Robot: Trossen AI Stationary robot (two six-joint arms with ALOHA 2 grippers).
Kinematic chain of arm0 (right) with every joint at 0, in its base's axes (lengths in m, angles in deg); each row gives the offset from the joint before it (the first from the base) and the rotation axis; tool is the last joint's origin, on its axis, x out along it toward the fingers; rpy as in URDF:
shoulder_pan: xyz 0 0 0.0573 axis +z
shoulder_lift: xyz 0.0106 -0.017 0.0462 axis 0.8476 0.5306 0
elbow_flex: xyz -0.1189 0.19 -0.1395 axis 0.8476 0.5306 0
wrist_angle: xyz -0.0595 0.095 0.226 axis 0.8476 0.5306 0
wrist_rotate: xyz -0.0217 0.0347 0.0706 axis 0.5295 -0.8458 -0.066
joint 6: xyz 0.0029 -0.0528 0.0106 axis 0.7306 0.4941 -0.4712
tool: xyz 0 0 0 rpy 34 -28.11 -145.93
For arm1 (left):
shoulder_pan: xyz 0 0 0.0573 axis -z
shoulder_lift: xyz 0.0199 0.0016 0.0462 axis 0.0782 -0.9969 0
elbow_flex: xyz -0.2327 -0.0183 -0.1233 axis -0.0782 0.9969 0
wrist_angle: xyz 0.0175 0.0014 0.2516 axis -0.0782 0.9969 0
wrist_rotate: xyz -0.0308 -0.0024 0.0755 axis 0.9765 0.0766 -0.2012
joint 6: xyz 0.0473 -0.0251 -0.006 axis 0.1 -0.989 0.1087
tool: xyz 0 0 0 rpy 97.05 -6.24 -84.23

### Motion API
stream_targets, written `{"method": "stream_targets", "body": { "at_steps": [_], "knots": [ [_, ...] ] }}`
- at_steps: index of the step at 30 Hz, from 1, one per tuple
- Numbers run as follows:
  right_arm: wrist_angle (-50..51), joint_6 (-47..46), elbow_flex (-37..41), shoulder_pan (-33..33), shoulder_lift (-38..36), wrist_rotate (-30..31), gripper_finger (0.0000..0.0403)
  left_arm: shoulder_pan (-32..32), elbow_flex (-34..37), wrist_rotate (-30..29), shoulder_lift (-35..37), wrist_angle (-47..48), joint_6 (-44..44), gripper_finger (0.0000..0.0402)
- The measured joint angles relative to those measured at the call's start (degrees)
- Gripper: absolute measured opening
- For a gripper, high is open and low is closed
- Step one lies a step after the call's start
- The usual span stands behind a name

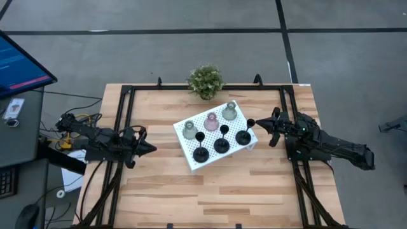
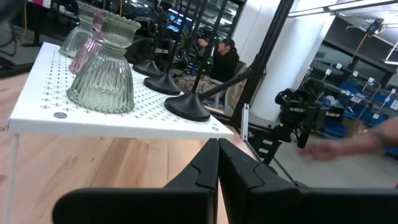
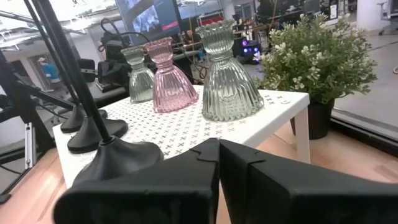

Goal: Pick & Place candle stick holders
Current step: Return to Home Position

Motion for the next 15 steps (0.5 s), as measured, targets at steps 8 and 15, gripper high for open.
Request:
{"method": "stream_targets", "body": {
  "at_steps": [8,15],
  "knots": [
    [0.0,0.0,0.0,0.0,0.0,0.0,0.0000,0.0,0.0,0.0,0.0,0.0,-0.2,0.0016],
    [0.0,0.0,0.0,0.0,0.0,0.0,0.0000,0.0,0.0,0.0,0.0,-0.2,-0.2,0.0016]
  ]
}}
